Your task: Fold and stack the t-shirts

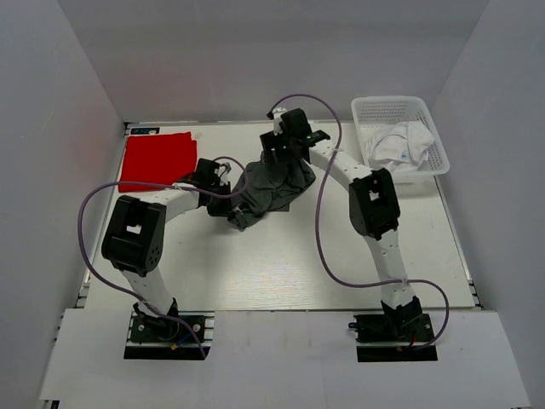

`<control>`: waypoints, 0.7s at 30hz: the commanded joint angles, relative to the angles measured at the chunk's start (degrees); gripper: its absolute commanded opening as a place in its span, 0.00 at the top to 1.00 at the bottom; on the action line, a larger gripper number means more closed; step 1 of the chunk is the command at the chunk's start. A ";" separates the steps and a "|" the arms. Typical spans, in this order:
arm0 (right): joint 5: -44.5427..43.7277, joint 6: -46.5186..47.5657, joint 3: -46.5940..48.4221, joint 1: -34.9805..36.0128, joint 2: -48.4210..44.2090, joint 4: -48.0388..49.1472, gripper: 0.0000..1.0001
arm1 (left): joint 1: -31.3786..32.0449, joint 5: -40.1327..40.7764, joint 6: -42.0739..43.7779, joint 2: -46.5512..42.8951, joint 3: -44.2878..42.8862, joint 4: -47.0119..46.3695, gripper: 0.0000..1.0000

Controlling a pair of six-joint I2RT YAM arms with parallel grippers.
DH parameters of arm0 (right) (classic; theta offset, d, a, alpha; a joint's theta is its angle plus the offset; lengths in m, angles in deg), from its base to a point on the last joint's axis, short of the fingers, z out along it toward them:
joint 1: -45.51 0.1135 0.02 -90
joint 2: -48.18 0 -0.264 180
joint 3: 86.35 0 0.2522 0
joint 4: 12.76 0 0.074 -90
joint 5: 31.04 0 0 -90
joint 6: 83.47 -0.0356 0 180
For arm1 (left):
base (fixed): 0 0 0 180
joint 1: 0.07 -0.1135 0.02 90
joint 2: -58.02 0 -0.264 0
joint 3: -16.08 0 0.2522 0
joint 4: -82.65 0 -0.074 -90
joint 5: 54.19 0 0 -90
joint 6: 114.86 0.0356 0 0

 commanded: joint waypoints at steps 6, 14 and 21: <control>0.69 -4.13 8.14 1.07 5.21 5.04 0.99 | 0.30 5.32 -1.62 -4.41 -1.71 0.44 1.00; -10.97 -5.62 7.24 -0.50 -6.83 12.86 1.00 | 0.30 22.71 -1.01 -7.76 -19.25 6.15 1.00; -16.71 -8.17 12.61 -5.43 -16.84 23.31 1.00 | -1.02 34.06 5.92 3.56 -63.87 19.06 1.00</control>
